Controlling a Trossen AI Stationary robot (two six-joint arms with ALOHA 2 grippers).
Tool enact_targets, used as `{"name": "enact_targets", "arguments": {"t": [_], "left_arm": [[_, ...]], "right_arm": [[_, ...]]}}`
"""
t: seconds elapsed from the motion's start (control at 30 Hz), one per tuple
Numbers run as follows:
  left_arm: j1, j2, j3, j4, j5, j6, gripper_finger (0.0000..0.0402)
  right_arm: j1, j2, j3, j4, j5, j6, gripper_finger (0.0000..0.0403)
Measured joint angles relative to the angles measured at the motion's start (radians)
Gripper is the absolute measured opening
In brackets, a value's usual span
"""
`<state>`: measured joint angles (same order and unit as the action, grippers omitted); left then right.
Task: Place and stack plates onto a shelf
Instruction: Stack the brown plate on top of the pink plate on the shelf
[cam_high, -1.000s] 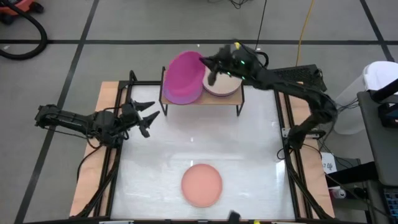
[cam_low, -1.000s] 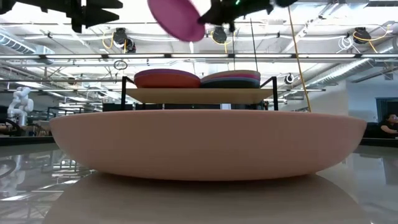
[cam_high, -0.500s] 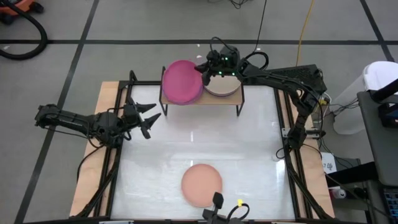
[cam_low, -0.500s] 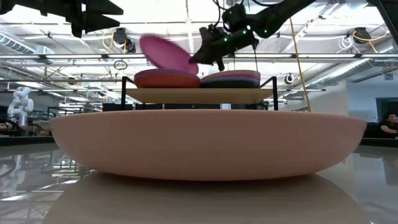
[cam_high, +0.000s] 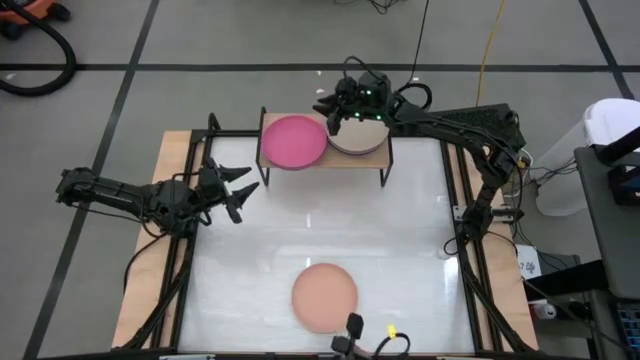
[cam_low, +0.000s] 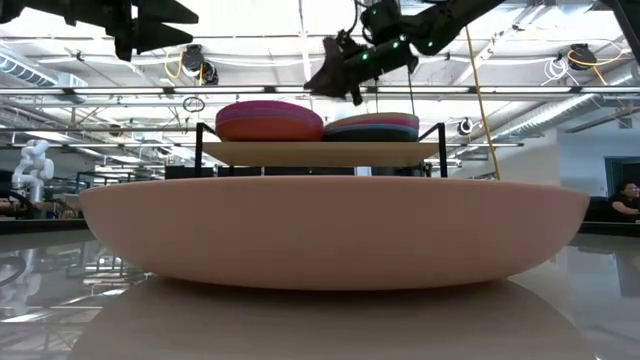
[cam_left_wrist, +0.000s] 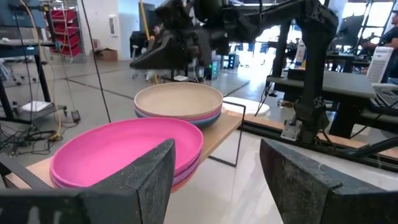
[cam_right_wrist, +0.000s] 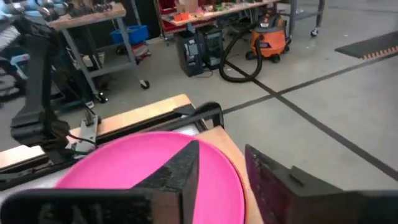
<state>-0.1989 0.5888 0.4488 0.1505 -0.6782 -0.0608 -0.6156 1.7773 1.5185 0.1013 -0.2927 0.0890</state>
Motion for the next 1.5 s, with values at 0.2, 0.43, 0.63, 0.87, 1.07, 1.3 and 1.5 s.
{"name": "enact_targets", "arguments": {"t": [0.2,0.43,0.63,0.87,1.07,1.3,1.5], "left_arm": [[-0.009,0.09,0.0,-0.004,0.135,0.019,0.0239],[-0.061,0.437,0.137,-0.09,0.231,0.092,0.0239],[-0.182,0.767,0.287,-0.254,0.328,0.262,0.0239],[-0.347,1.006,0.435,-0.426,0.283,0.456,0.0239],[-0.446,1.117,0.523,-0.46,0.247,0.665,0.0239],[-0.486,1.213,0.557,-0.391,0.235,0.841,0.0239],[-0.458,1.253,0.557,-0.291,0.237,0.871,0.023]], "right_arm": [[0.032,-0.138,-0.001,-0.011,-0.13,-0.072,0.0142],[0.164,-0.407,-0.126,-0.008,-0.13,-0.231,0.014],[0.278,-0.613,-0.328,0.047,-0.101,-0.261,0.014],[0.332,-0.79,-0.545,0.165,0.085,-0.301,0.014],[0.332,-0.85,-0.64,0.258,0.17,-0.315,0.0139],[0.33,-0.842,-0.647,0.287,0.192,-0.323,0.0139],[0.33,-0.827,-0.647,0.287,0.192,-0.33,0.0139]]}}
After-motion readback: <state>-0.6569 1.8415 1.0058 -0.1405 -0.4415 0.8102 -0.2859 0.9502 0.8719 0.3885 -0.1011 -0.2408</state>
